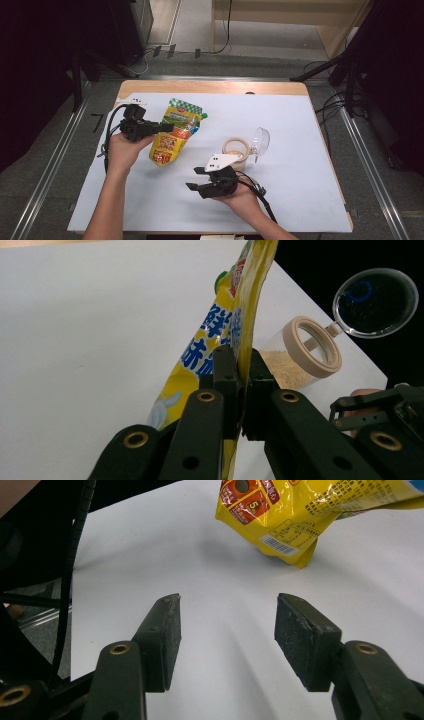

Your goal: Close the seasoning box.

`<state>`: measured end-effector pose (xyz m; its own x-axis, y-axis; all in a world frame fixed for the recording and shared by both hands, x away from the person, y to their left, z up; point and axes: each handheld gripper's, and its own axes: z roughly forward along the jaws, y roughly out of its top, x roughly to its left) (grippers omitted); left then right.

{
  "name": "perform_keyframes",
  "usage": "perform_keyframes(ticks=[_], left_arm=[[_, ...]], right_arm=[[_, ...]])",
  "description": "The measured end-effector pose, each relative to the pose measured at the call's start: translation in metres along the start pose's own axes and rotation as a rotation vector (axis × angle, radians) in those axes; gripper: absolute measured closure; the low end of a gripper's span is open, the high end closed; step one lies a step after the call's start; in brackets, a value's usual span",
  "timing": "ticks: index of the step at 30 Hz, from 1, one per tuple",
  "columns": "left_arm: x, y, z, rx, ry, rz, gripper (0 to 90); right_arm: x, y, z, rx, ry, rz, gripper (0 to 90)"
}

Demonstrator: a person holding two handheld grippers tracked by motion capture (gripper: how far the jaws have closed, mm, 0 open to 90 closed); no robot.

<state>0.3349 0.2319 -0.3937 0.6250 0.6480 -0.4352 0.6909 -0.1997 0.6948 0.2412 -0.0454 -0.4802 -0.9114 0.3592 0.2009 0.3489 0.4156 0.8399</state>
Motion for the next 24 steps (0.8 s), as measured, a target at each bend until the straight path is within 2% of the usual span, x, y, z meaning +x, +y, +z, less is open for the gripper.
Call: perform_keyframes(ticks=[7,12,15,21,24], left_arm=[[0.002,-0.011,-0.013,0.005,-0.010,-0.016,86.2],[0.003,-0.015,-0.021,0.008,0.021,0.006,85.1],[0.004,-0.019,-0.028,0.012,0.016,0.023,86.2],[0.008,-0.022,-0.038,-0.012,0.009,0.005,86.0],[0.005,-0.020,-0.038,-0.012,0.010,0.015,84.7]], right_arm=[[0.001,0.001,-0.001,-0.001,0.001,-0.005,45.4],[0.000,0.002,-0.001,0.002,0.001,-0.001,45.5],[0.001,0.002,-0.001,0.001,0.000,-0.007,45.7],[0.000,0.002,-0.002,0.001,-0.001,0.000,45.7],[0.001,0.002,-0.001,0.006,0.003,-0.004,45.7]])
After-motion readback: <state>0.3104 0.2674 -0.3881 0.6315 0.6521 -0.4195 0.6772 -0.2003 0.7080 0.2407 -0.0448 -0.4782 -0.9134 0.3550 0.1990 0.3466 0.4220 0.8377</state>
